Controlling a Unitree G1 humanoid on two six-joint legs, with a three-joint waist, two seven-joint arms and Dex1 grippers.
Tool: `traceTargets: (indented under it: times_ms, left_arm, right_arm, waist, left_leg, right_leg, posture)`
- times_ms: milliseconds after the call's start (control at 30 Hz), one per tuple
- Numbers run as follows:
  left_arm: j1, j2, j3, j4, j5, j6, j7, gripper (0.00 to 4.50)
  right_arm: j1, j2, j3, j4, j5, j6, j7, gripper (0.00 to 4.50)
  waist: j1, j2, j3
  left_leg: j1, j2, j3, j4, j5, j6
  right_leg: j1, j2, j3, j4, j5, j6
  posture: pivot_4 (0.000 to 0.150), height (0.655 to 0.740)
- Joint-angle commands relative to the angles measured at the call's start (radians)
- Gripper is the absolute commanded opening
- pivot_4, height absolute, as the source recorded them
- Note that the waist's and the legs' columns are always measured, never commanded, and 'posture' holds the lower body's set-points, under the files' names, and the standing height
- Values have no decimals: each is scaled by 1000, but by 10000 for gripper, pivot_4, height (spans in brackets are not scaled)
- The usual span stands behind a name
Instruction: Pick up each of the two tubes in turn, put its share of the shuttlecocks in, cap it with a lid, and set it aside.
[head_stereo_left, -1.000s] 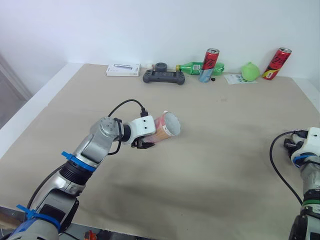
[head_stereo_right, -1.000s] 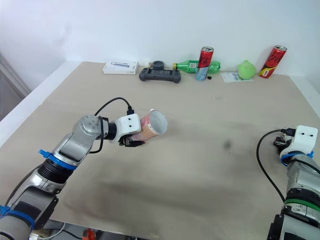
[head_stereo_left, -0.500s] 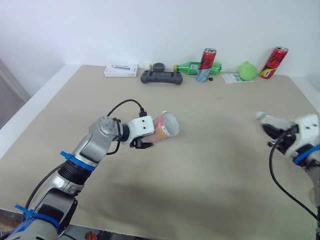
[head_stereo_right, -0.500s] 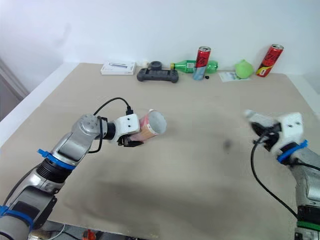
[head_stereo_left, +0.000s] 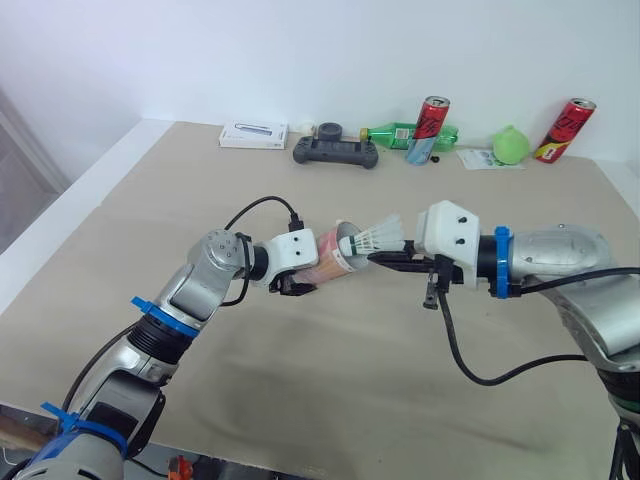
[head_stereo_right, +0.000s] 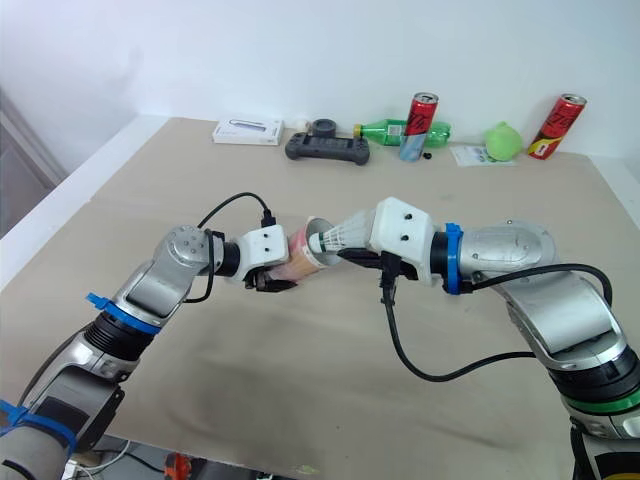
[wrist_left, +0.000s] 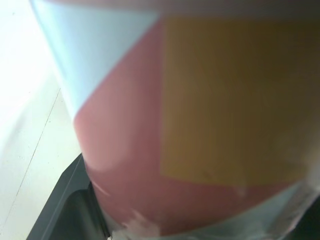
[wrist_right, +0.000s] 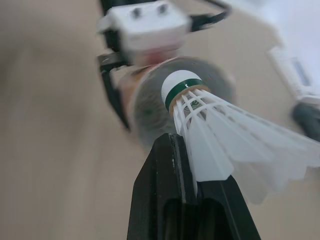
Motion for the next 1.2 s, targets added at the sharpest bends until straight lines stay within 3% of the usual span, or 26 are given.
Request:
traceTargets:
  times_ms: [33,100,133,267,467,567,833,1200]
  left_arm:
    - [19,-17,-40,17,-2,13,-4,29799]
    - [23,-17,-40,13,-2,15,-3,29799]
    - [26,-17,-41,9,-2,16,-2,29799]
    - [32,-22,-42,2,-5,20,0,29799]
    - [25,-34,-48,22,-4,7,3,29799]
    - [17,-38,-47,36,-2,-4,2,29799]
    - [5,-57,-50,54,1,-17,3,29799]
    - [30,-54,-48,10,1,11,10,29799]
  right_arm:
    - [-41,29,15,17,-48,-39,12,596]
    - [-57,47,13,17,-41,-30,26,596]
    - [-64,57,2,12,-27,-16,30,3524]
    - [-67,49,-71,-24,45,59,52,17661]
    - [-60,52,-154,-31,123,145,43,42784]
    - [-101,34,-160,6,145,181,73,39229]
    - [-297,99,130,235,-74,52,211,1384]
    - [-382,303,381,511,-357,-184,292,512]
  waist:
    - [0,0,0]
    - [0,0,0]
    - [0,0,0]
    - [2,0,0]
    - [3,0,0]
    - [3,0,0]
    - [3,1,0]
    - [5,1,-1]
  left_leg:
    - [0,0,-1,0,0,0]
    - [0,1,-1,1,0,0]
    - [0,1,-1,1,0,0]
    - [0,1,-2,1,0,0]
    - [-1,1,-3,2,0,0]
    - [-1,1,-4,3,0,0]
    - [-1,1,-6,7,0,0]
    - [-3,0,-9,10,0,0]
  right_leg:
    - [0,0,-1,0,0,0]
    - [0,1,-1,0,0,-1]
    - [0,1,-1,1,0,-1]
    - [1,1,-2,1,0,0]
    - [1,0,-2,1,0,-1]
    - [2,-2,-2,1,0,-1]
    - [1,-5,-8,1,2,-1]
    - [2,-2,-13,2,2,-2]
  posture:
    - [1500,7400]
    - [1500,7400]
    - [1500,7400]
    - [1500,7400]
    - [1500,7400]
    - [1500,7400]
    - [1500,7400]
    - [1500,7400]
